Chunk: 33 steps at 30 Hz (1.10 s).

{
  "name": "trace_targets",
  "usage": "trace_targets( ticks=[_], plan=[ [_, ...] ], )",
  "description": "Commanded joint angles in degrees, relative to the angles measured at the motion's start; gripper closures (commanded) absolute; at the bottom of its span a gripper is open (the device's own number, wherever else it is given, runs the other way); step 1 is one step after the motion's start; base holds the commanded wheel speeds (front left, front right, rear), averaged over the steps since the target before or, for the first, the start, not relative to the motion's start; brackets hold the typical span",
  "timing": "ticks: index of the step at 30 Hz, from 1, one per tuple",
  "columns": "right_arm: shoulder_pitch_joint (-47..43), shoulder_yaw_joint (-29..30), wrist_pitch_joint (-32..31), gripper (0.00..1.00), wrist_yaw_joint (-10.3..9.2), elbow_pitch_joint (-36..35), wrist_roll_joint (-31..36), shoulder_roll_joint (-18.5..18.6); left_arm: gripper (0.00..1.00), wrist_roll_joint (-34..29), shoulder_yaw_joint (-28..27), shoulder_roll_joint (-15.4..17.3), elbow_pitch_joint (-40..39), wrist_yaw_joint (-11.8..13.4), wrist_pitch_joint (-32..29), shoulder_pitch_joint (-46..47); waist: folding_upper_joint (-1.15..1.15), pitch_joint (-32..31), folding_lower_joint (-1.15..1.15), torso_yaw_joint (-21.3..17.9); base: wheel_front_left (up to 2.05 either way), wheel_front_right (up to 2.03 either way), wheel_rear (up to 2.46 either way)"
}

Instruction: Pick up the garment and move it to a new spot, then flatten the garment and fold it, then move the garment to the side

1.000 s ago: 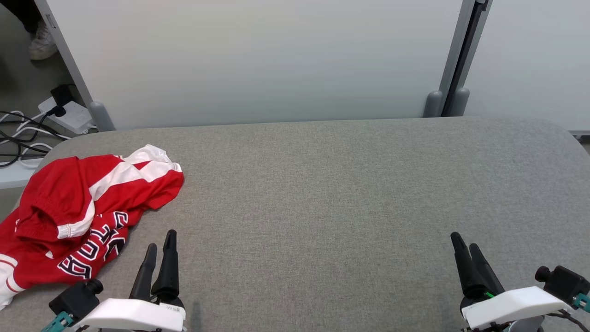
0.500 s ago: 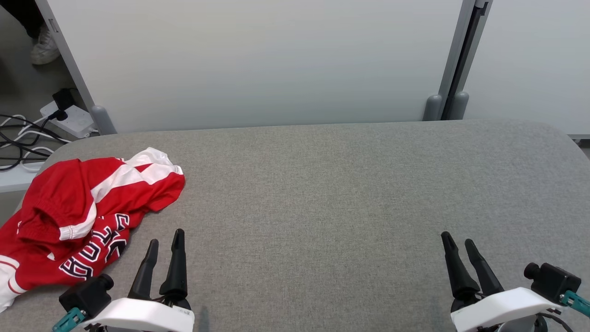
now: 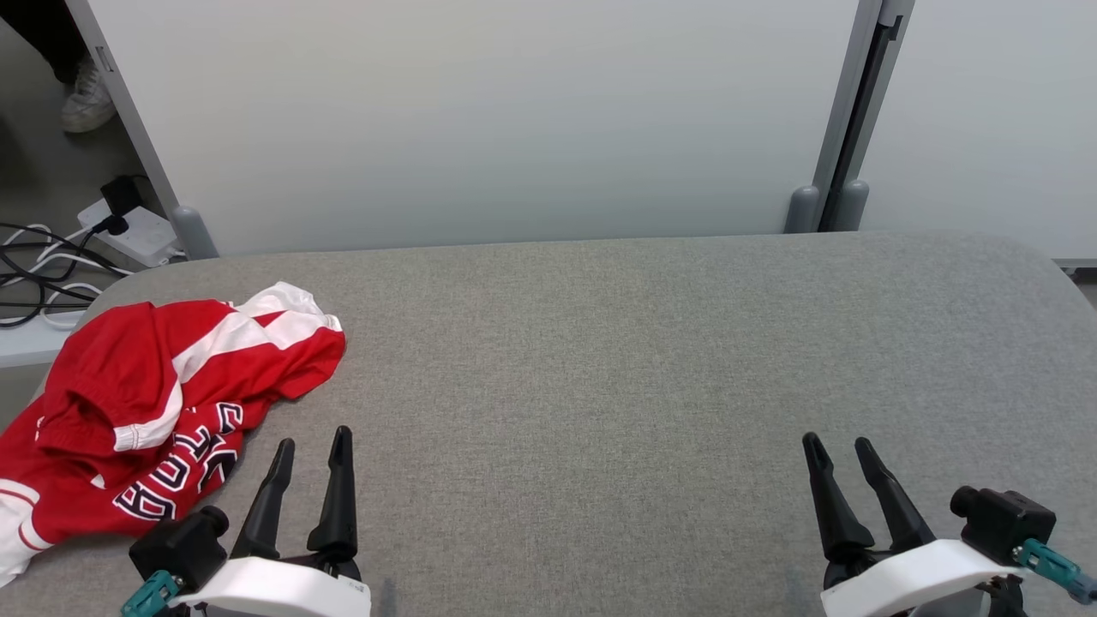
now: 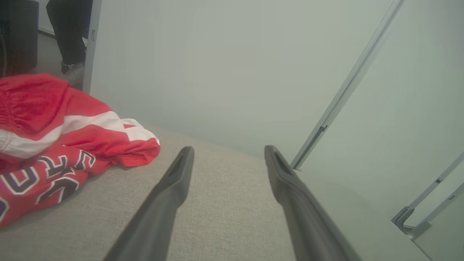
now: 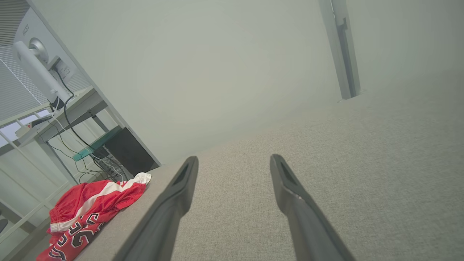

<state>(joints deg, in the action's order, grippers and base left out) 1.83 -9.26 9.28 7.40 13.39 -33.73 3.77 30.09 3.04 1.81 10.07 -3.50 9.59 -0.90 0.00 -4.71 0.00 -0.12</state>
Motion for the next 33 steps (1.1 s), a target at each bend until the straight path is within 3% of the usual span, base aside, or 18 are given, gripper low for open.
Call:
trace_targets(
  ticks=[1, 28, 33],
  plan=[
    [2.88, -1.21, 1.04, 0.0, 0.07, -1.97, 1.85, 0.58, 0.0, -1.73, -1.07, 0.78, -1.33, 0.37, 0.74, 2.45, 0.0, -0.04, 0.0, 0.0, 0.0, 0.0, 0.0],
    [2.52, -3.67, 5.59, 0.0, 0.09, -3.28, 19.0, 0.29, 0.0, -16.4, -2.49, 1.06, 2.95, 0.62, 5.29, 2.85, 0.0, -1.83, 0.0, -0.34, 0.0, 0.0, 0.0],
    [2.5, -3.69, 5.72, 0.0, 0.09, -3.19, 19.36, 0.29, 0.0, -16.69, -2.62, 1.07, 3.86, 0.33, 5.41, 3.17, 0.0, -1.74, 0.0, -0.3, 0.0, 0.0, 0.0]
  ],
)
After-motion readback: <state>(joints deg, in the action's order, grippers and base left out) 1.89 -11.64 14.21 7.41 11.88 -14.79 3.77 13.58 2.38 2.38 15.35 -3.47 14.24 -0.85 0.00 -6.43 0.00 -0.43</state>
